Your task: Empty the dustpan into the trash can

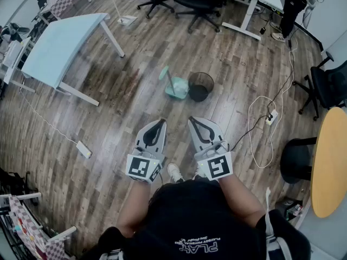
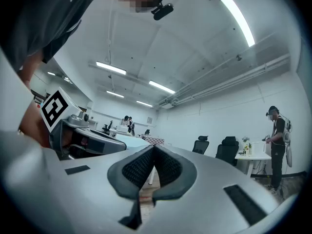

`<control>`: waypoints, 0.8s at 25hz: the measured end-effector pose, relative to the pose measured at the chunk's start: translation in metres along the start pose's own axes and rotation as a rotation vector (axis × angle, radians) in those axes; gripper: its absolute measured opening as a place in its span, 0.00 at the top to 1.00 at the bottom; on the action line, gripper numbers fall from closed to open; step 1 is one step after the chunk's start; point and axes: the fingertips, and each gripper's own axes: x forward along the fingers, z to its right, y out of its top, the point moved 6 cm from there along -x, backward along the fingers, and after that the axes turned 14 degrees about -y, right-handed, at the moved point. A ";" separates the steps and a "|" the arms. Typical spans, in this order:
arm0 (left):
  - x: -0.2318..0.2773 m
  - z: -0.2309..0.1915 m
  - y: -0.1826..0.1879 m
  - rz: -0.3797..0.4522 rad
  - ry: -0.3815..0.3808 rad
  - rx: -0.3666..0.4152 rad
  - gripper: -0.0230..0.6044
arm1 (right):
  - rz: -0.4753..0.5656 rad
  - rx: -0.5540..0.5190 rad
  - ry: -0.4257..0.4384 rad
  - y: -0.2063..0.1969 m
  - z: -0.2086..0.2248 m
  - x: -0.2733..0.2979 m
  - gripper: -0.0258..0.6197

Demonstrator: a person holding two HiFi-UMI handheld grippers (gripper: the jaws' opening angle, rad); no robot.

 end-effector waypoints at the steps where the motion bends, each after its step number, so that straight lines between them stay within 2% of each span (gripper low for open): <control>1: 0.004 0.000 0.002 0.002 0.005 0.003 0.92 | 0.009 0.005 -0.002 -0.001 0.004 0.002 0.92; 9: 0.034 -0.001 0.002 0.005 0.007 0.016 0.92 | 0.026 0.042 -0.023 -0.005 0.030 0.010 0.92; 15: 0.031 -0.009 -0.001 -0.013 0.014 0.004 0.92 | 0.079 0.072 -0.013 0.001 0.028 0.009 0.92; 20: 0.019 -0.019 -0.002 -0.024 -0.008 0.000 0.92 | 0.077 0.076 -0.041 0.004 0.013 0.011 0.92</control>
